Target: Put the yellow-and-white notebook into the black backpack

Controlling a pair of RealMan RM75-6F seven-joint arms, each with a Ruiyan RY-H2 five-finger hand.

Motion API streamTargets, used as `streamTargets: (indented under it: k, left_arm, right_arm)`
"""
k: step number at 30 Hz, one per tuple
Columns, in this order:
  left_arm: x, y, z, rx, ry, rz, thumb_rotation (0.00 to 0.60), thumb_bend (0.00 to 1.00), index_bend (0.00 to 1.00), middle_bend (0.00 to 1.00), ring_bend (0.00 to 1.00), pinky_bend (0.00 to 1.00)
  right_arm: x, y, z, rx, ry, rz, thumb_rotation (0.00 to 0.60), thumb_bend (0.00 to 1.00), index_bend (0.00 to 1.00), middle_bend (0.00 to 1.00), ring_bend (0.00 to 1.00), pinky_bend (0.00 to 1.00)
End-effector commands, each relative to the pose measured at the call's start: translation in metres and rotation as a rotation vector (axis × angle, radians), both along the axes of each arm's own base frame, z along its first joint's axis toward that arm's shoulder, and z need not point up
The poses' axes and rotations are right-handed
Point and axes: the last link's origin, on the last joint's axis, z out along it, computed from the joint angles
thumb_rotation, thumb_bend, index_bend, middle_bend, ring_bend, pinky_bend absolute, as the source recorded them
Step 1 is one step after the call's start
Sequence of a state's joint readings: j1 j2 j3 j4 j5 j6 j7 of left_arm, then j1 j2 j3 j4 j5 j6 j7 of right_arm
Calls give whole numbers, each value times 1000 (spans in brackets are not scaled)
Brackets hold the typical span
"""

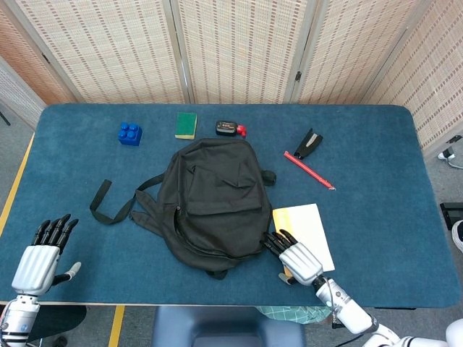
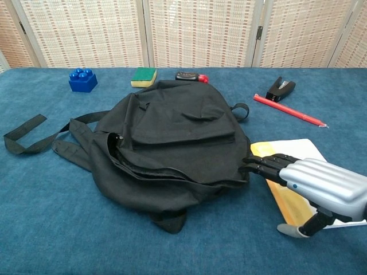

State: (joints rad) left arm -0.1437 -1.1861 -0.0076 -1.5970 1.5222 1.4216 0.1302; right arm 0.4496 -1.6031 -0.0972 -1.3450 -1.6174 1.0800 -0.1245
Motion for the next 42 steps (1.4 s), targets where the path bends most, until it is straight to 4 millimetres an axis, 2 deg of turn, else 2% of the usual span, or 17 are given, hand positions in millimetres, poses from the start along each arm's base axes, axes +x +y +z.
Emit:
streamTargets:
  k: [1, 11, 19, 29, 32, 36, 37, 38, 42]
  left_arm:
    - [0, 0, 0, 2, 0, 1, 600, 307, 65, 48, 93, 0]
    - [0, 0, -1, -3, 0, 1, 600, 308, 64, 48, 93, 0]
    - [2, 0, 0, -1, 4, -1, 600, 308, 61, 48, 93, 0]
    - [3, -2, 5, 15, 7, 5, 600, 307, 61, 48, 93, 0]
    - [3, -3, 6, 15, 9, 3, 600, 308, 62, 48, 93, 0]
    - [4, -2, 6, 17, 9, 2, 600, 307, 61, 48, 93, 0]
    - [5, -2, 6, 17, 9, 2, 600, 307, 61, 48, 93, 0]
    - [5, -2, 6, 16, 9, 1, 600, 307, 61, 48, 93, 0]
    - [8, -2, 5, 9, 11, -6, 600, 307, 61, 48, 93, 0]
  right_arm:
    - [-4, 0, 2, -11, 12, 0, 600, 303, 0, 0, 0, 0]
    - [-38, -9, 27, -88, 91, -78, 600, 303, 0, 0, 0, 0]
    - [-64, -24, 48, -165, 142, -156, 600, 305, 0, 0, 0, 0]
    - [-106, -60, 79, -307, 197, -311, 600, 304, 0, 0, 0, 0]
    - [-109, -69, 89, -324, 166, -345, 600, 303, 0, 0, 0, 0]
    - [-97, -79, 101, -271, 51, -384, 600, 301, 0, 0, 0, 0]
    - [-93, -82, 102, -257, 15, -401, 600, 315, 0, 0, 3, 0]
    - [-89, -87, 104, -247, -19, -417, 600, 378, 0, 10, 18, 0]
    - [-72, -113, 106, -201, -123, -491, 600, 779, 0, 115, 83, 0]
